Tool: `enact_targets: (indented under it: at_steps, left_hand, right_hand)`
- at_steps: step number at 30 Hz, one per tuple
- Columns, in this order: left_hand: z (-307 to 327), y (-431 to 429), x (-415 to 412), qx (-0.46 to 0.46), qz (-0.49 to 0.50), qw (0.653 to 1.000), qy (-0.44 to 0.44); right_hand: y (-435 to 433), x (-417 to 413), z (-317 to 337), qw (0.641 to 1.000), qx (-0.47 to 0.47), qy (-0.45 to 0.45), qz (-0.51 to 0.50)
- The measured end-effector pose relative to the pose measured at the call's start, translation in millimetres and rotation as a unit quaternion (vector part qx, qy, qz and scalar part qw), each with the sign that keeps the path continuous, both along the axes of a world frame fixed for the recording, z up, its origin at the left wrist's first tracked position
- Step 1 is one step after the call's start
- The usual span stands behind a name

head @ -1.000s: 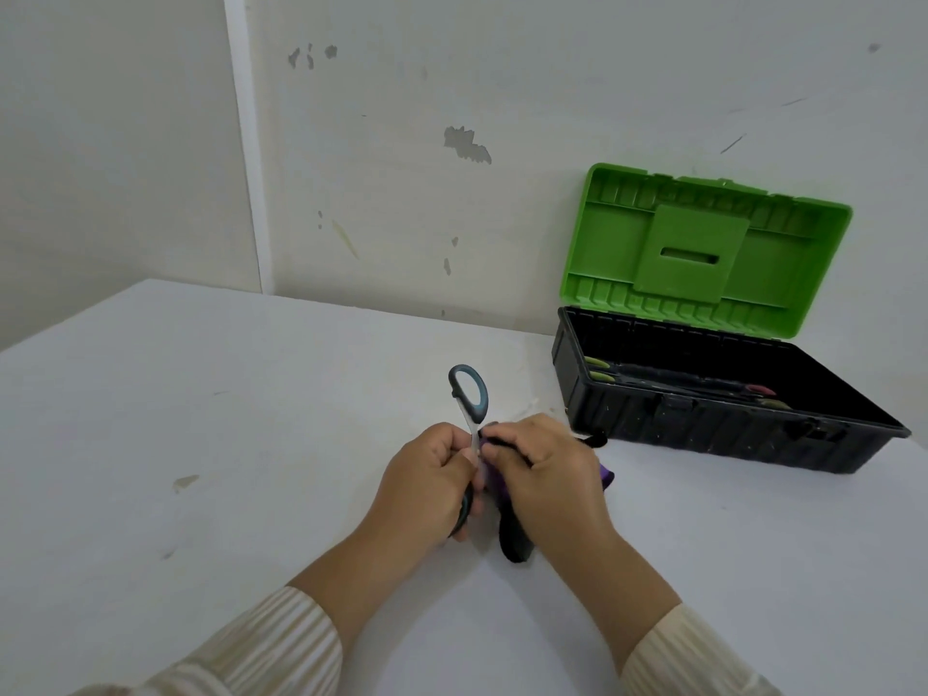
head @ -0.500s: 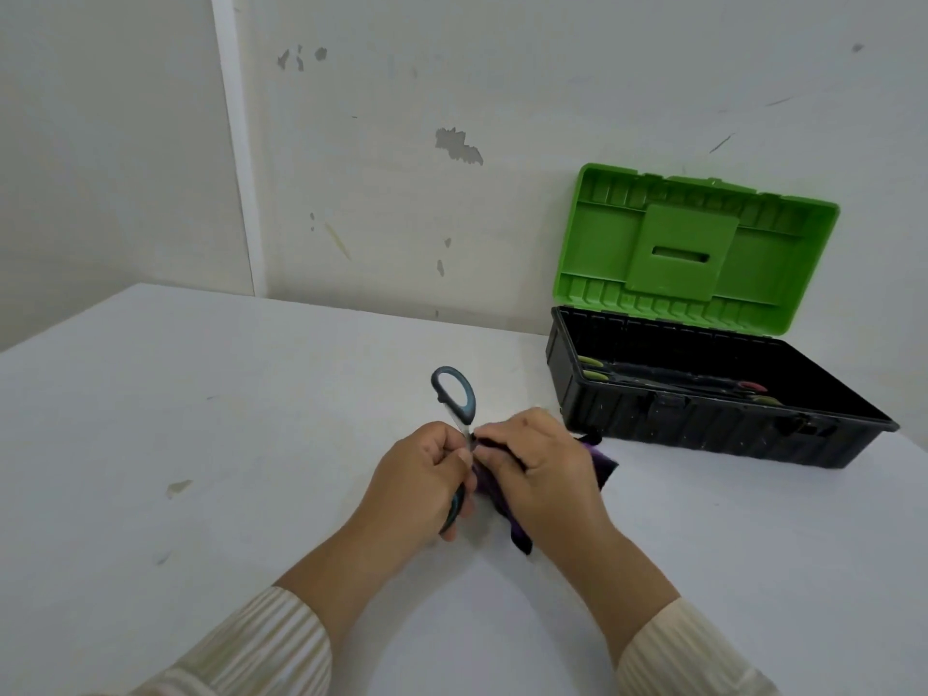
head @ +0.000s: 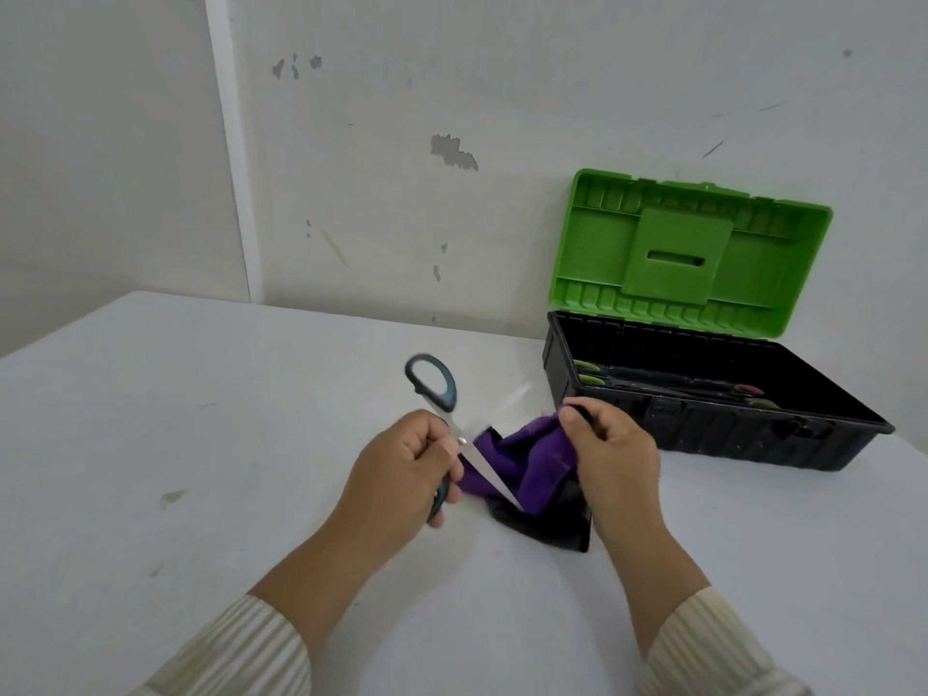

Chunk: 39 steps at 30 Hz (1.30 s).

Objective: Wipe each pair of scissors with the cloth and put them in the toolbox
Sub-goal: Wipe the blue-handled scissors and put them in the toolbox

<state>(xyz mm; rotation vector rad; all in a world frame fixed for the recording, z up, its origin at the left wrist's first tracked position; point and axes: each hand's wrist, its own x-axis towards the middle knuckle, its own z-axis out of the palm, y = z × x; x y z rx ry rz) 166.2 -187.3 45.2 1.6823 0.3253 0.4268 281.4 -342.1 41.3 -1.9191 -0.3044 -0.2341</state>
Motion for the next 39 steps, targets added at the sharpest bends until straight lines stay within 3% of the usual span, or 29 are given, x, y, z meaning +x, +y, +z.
enact_targets:
  at_steps: [2,3,5,8,11,12,14,16,17,20,24,29,31,35,39]
  left_hand:
    - [-5,6,1,0.066,0.06,0.995,-0.052]
    - [-10,10,1,0.148,0.091,0.981,-0.084]
    - [-18,19,2,0.338,0.124,0.922,-0.142]
    - [-30,25,7,0.473,0.115,0.857,-0.167]
    - [-33,25,11,0.516,0.122,0.831,-0.169]
    - [-32,24,11,0.503,0.124,0.84,-0.161]
    - [-26,18,8,0.412,0.135,0.894,-0.109]
    - [-18,14,7,0.231,0.116,0.966,-0.006]
    - [-16,15,7,0.132,0.093,0.986,0.046]
    - [-11,24,5,-0.053,0.016,0.992,0.116]
    - [-9,28,3,-0.073,-0.005,0.99,0.122]
    - [-8,24,6,-0.048,-0.013,0.989,0.139]
    - [-10,19,7,-0.049,-0.023,0.989,0.139]
    - [-13,8,9,-0.025,-0.039,0.991,0.128]
    - [-13,3,10,-0.011,-0.044,0.993,0.111]
  right_hand:
    - [-3,-2,-1,0.996,0.075,0.033,0.026]
    - [-3,-5,1,0.993,0.098,0.047,0.051]
    - [-1,-14,9,0.981,0.117,0.091,0.126]
    - [4,-25,13,0.953,0.075,0.181,0.231]
    - [8,-30,14,0.947,-0.032,0.203,0.246]
    - [8,-31,14,0.95,-0.059,0.184,0.245]
    - [8,-30,14,0.953,-0.075,0.155,0.251]
    - [6,-28,11,0.953,-0.082,0.145,0.252]
    - [6,-28,11,0.953,-0.089,0.137,0.255]
    - [5,-26,8,0.947,-0.163,0.095,0.26]
    - [4,-18,3,0.966,-0.157,0.073,0.192]
    - [-7,-9,12,0.994,-0.081,-0.071,0.01]
    - [0,-18,15,0.992,-0.049,-0.114,0.026]
    - [30,-39,0,0.946,-0.203,-0.192,0.162]
    - [35,-35,2,0.948,-0.184,-0.229,0.121]
